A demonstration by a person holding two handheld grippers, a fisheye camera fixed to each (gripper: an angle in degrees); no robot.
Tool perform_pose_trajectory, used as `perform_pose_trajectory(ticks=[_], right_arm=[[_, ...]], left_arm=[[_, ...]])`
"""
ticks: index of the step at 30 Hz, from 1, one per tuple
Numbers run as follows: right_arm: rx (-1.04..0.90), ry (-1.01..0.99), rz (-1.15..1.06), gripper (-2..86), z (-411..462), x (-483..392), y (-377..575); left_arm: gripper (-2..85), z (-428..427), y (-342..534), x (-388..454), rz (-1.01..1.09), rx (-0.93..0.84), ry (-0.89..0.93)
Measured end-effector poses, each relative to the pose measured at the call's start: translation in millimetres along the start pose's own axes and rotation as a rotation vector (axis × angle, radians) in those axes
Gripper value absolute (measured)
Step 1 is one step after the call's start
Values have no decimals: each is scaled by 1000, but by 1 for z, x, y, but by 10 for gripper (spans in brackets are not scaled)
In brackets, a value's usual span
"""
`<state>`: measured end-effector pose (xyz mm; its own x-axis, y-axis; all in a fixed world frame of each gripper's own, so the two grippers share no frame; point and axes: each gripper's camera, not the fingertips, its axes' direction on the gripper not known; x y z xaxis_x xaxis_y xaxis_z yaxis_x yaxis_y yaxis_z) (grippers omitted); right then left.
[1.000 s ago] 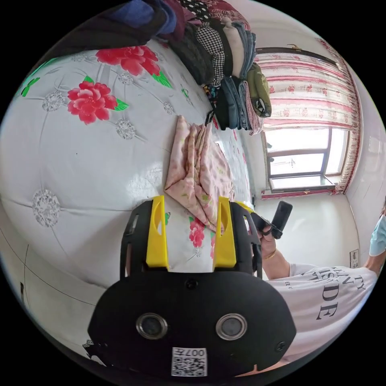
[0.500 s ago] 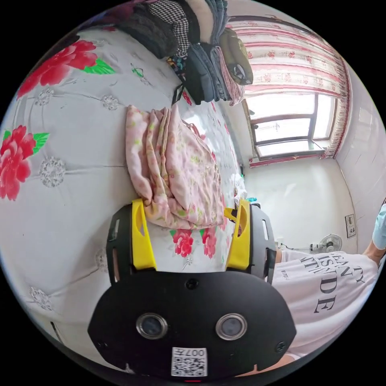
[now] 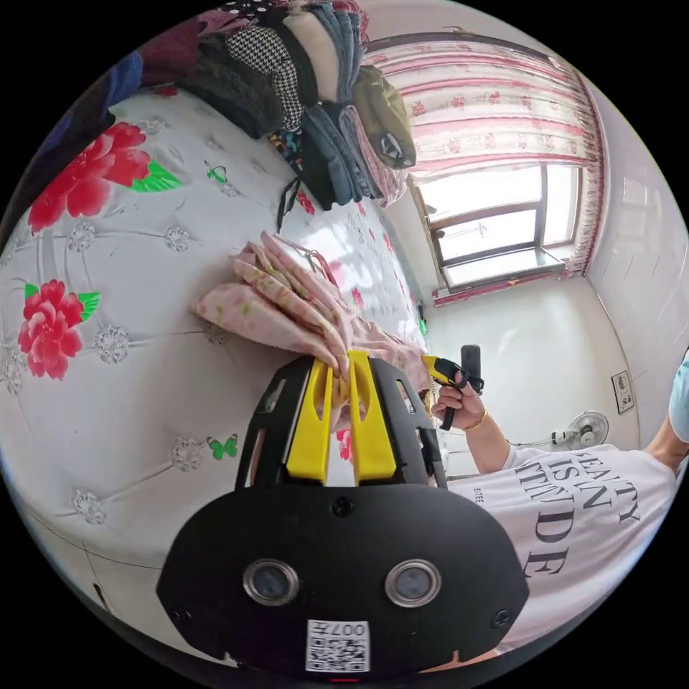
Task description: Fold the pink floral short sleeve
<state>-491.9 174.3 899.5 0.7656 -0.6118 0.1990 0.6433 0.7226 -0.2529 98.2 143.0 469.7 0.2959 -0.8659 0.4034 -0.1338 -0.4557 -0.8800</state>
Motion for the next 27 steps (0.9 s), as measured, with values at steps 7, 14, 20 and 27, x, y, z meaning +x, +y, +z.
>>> perform_pose_trajectory(ticks=[7, 14, 20, 27], right_arm=[[-171, -4, -298, -2, 38, -189, -165], [-151, -69, -741, -2, 99, -468, -303], [-112, -62, -855, -1, 181, -572, -358], [-208, 142, -646, 4, 326, -484, -374]], left_arm=[[26, -89, 0, 32, 75, 243, 8], [27, -245, 13, 113, 310, 645, -202], [35, -271, 60, 95, 198, 787, -371], [99, -169, 94, -31, -212, 574, -472]])
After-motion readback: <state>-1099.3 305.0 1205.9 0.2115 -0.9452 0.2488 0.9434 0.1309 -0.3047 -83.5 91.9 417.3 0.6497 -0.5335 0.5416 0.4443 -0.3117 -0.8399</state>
